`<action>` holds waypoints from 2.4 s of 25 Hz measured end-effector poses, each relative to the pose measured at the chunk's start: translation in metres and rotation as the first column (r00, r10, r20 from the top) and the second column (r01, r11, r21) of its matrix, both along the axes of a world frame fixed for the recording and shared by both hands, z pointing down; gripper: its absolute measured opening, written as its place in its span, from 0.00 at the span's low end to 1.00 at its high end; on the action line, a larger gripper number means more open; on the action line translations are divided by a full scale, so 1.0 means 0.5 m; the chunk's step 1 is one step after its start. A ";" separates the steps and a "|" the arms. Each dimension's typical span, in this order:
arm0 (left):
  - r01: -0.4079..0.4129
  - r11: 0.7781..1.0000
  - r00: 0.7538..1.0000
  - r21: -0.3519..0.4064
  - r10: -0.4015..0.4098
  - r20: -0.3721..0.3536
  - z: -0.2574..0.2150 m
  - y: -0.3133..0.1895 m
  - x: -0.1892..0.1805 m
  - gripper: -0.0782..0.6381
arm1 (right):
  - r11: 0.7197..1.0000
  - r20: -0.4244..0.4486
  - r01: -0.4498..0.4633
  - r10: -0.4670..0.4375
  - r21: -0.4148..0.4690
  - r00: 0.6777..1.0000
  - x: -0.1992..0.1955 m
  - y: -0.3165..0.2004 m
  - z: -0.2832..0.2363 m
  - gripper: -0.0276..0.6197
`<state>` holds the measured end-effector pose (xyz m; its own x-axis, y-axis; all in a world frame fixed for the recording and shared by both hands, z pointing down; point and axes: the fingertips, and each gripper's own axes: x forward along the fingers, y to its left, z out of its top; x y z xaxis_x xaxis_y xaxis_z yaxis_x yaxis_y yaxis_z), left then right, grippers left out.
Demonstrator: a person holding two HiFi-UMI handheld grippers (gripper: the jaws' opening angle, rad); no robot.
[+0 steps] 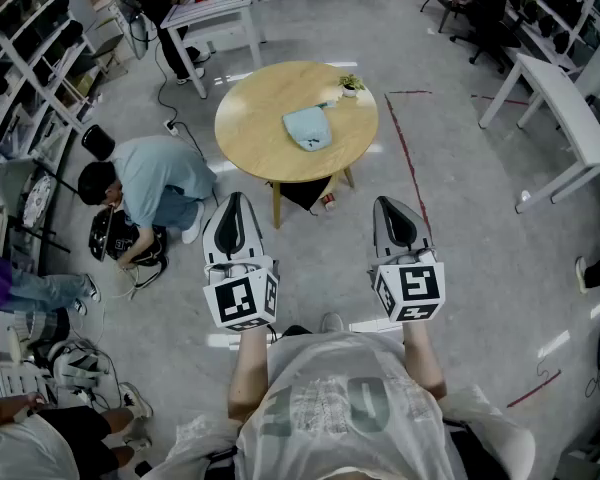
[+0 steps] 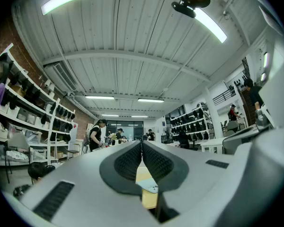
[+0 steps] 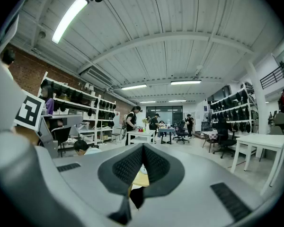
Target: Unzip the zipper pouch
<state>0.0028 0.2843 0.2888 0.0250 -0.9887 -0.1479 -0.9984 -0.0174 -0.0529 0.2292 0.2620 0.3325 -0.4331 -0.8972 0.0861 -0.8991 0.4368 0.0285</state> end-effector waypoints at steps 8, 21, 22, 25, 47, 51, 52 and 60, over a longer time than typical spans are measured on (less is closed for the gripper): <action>-0.011 1.000 1.000 -0.011 0.012 0.023 0.003 -0.023 0.014 0.16 | 1.000 0.007 0.010 -0.010 -0.018 1.000 0.000 -0.019 0.015 0.09; 0.011 0.994 1.000 -0.105 -0.009 0.018 0.060 -0.042 -0.007 0.16 | 0.989 0.054 0.070 -0.064 -0.131 0.996 -0.040 -0.021 0.090 0.09; 0.009 0.995 1.000 -0.103 -0.008 0.017 0.060 -0.051 -0.006 0.16 | 0.988 0.047 0.070 -0.064 -0.134 0.997 -0.039 -0.029 0.092 0.09; -0.004 0.996 1.000 -0.085 0.005 0.010 0.060 -0.090 -0.002 0.16 | 0.990 0.042 0.064 -0.059 -0.129 0.997 -0.036 -0.065 0.096 0.09; -0.080 0.995 0.996 -0.052 0.077 -0.047 0.011 -0.630 -0.184 0.16 | 0.992 -0.086 -0.093 0.085 -0.089 0.993 -0.189 -0.588 0.023 0.09; -0.102 0.992 0.994 -0.072 0.100 -0.038 0.025 -0.739 -0.235 0.16 | 0.986 -0.112 -0.118 0.105 -0.116 0.988 -0.244 -0.689 0.039 0.09; -0.107 0.992 0.994 -0.072 0.105 -0.032 0.024 -0.762 -0.247 0.16 | 0.985 -0.119 -0.127 0.114 -0.113 0.986 -0.256 -0.710 0.037 0.09; -0.086 0.991 0.996 -0.104 0.085 -0.019 0.049 -0.863 -0.286 0.16 | 0.980 -0.181 -0.153 0.129 -0.125 0.975 -0.288 -0.808 0.056 0.09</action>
